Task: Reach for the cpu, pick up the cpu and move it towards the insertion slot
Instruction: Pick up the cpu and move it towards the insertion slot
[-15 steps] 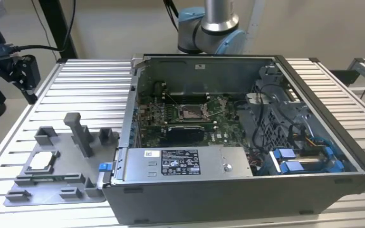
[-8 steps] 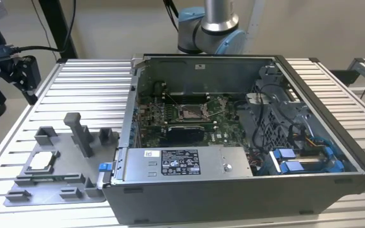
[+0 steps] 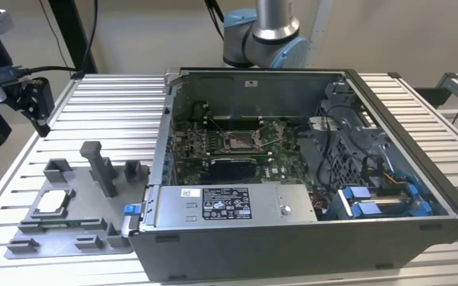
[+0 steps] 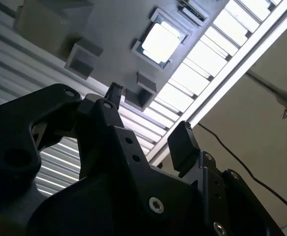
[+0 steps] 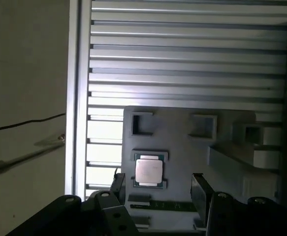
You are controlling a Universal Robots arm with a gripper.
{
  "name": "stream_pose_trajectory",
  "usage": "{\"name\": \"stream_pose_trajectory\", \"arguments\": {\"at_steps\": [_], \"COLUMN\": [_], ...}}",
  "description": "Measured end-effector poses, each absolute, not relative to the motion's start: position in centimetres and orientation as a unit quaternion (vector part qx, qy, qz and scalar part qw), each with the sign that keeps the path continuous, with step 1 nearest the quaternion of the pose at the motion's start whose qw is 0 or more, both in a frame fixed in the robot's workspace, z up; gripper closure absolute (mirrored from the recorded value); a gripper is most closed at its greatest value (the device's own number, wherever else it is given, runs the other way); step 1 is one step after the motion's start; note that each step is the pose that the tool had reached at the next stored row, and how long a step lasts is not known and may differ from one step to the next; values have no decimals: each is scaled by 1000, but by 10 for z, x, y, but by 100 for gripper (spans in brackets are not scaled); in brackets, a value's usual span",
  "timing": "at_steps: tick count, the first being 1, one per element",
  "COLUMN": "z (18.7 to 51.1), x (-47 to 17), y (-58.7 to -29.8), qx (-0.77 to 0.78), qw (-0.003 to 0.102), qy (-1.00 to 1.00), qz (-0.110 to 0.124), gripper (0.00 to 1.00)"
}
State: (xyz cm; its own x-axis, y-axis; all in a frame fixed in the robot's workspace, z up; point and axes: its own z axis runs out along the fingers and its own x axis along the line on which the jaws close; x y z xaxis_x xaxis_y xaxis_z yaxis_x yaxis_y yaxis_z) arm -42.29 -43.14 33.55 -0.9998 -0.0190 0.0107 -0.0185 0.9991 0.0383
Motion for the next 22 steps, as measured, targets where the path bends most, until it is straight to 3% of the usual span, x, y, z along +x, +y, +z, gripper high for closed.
{"name": "stream_pose_trajectory", "arguments": {"at_steps": [22], "z": [296], "x": [-429], "y": [-432], "qx": [9], "qw": [5], "qy": [-1000], "qz": [-22], "gripper": [0]}}
